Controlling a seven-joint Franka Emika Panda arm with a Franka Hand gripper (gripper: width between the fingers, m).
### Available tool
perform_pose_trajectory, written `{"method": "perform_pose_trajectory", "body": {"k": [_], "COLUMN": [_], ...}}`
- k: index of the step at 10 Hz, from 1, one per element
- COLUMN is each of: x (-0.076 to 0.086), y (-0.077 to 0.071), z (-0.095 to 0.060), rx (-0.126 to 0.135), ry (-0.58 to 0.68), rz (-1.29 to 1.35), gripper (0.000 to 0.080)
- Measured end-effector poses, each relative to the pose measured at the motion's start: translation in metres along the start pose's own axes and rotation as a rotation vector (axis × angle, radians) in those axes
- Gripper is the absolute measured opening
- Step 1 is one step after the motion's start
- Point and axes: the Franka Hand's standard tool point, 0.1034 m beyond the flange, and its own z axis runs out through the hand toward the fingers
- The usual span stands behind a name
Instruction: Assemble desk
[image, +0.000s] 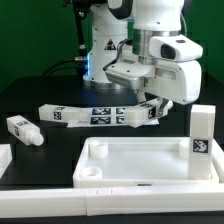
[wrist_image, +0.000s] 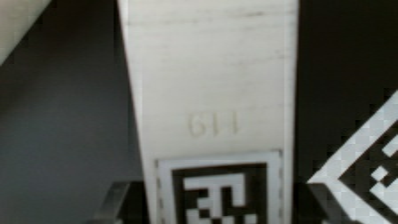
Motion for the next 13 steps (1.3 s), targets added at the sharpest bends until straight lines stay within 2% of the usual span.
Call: {"method": "perform_pose_trajectory", "body": {"k": [1,4,7,8,9,10,11,13], "x": [0.013,0.037,0.036,0.036,0.034,0.025,0.017,-0.004], "y": [-0.001,-0.006,-0.008,-0.008,-0.009,-0.006,-0.002,0.006], "z": [0.01,0.03,0.031,0.031,0.028,0.016,0.009,-0.002], "rx": [0.021,0.05,0.053,0.054,0.073,0.092,0.093,0.132], "ry": [0.014,0.046,0.045,0.044,0.041,0.02,0.004,-0.03], "rz": [-0.086,-0.177,-0.156,-0.134,-0.06,0.048,0.128,0.44], "gripper": [0.0284,0.0284,0.0298,0.0482,0.061,0.061,0.0641,0.0647]}}
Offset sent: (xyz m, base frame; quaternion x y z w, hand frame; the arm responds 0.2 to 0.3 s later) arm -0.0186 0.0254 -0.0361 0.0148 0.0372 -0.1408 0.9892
